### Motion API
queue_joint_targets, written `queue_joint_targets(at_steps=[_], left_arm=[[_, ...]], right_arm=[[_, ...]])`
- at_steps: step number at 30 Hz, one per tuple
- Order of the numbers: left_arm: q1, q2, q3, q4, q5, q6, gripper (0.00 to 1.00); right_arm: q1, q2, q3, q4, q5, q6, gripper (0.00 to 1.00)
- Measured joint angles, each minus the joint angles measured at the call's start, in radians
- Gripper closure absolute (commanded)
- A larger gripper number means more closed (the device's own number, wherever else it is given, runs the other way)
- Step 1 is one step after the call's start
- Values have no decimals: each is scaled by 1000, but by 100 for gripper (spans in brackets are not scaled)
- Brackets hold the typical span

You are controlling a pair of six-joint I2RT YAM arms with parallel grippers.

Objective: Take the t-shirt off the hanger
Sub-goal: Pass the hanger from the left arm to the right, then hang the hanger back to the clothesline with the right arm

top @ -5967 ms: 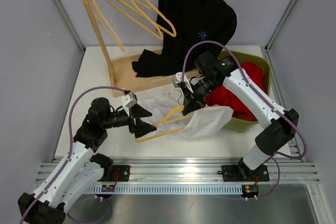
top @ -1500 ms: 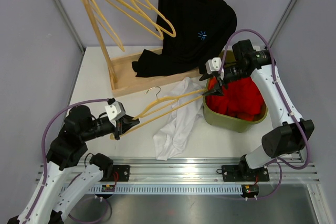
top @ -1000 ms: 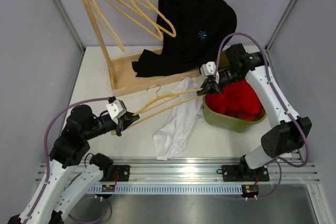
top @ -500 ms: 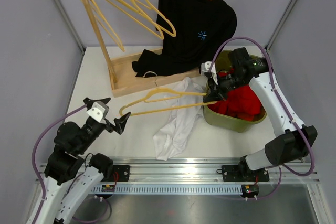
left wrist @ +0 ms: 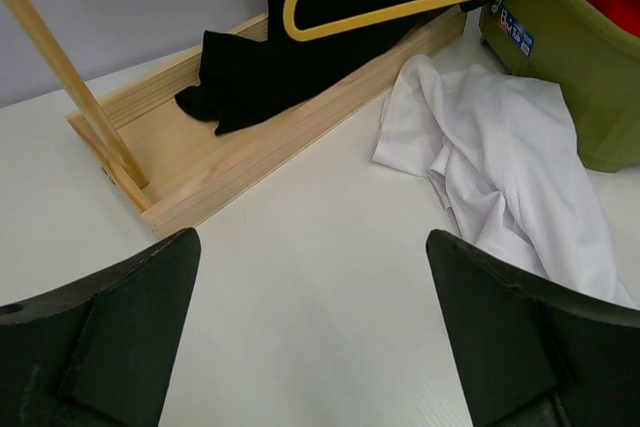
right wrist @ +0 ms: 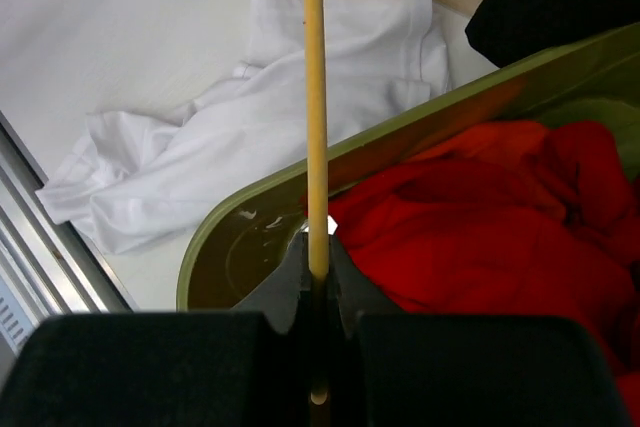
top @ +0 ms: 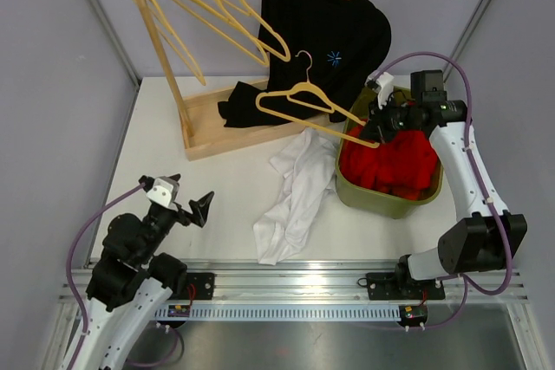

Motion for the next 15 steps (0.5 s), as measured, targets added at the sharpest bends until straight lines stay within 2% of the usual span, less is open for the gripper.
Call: queue_joint_targets(at_steps=[7,15], left_arm=[[0,-68,-25,26,-2,-8,1],[0,-55,-35,37,15,-9,1]], right_arm=[[5,45,84,75,64,137,100],[49,233,433,114,102,182,100]])
